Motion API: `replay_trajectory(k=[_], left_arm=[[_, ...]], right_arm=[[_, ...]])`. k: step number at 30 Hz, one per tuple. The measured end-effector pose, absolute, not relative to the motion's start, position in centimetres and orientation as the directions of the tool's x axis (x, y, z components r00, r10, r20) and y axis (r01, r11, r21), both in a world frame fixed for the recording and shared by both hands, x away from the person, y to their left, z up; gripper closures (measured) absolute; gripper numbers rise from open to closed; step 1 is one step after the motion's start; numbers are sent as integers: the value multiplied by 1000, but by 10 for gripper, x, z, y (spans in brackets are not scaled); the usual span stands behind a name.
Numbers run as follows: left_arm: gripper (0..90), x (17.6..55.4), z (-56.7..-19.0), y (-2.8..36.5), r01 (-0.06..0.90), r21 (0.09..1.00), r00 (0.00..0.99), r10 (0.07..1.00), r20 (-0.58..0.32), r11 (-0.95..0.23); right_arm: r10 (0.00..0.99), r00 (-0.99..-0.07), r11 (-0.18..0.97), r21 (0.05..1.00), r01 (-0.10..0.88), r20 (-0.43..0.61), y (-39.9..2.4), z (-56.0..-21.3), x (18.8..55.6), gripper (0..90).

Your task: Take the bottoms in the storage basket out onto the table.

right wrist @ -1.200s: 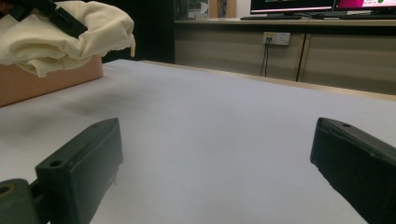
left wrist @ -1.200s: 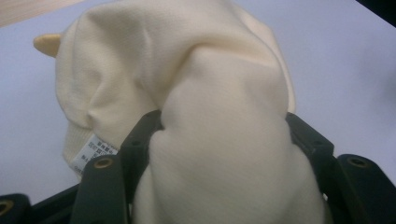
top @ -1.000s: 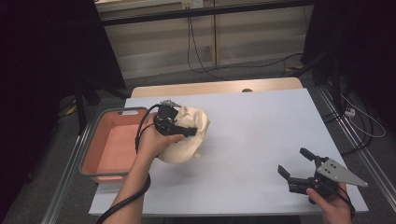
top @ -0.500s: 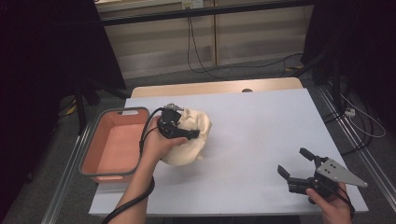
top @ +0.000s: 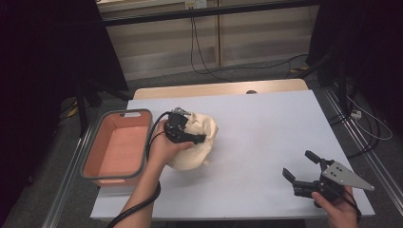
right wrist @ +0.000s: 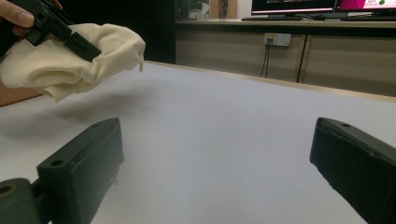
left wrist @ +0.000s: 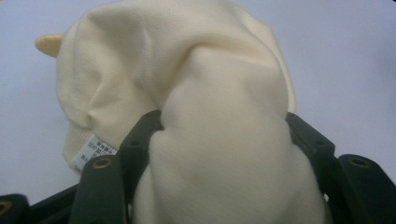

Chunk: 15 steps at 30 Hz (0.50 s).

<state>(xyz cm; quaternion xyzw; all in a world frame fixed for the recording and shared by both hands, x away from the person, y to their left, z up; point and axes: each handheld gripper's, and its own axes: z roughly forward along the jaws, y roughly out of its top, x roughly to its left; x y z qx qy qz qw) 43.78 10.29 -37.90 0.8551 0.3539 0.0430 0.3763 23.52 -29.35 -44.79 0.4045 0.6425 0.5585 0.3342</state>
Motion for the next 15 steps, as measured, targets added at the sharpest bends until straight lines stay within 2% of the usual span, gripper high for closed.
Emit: replay_trajectory(k=[15], left_arm=[[380, 437, -387, 98, 573, 679, 743, 641, -194, -459]], right_arm=[[893, -449, 48, 988, 146, 23, -294, -448, 235, 27]])
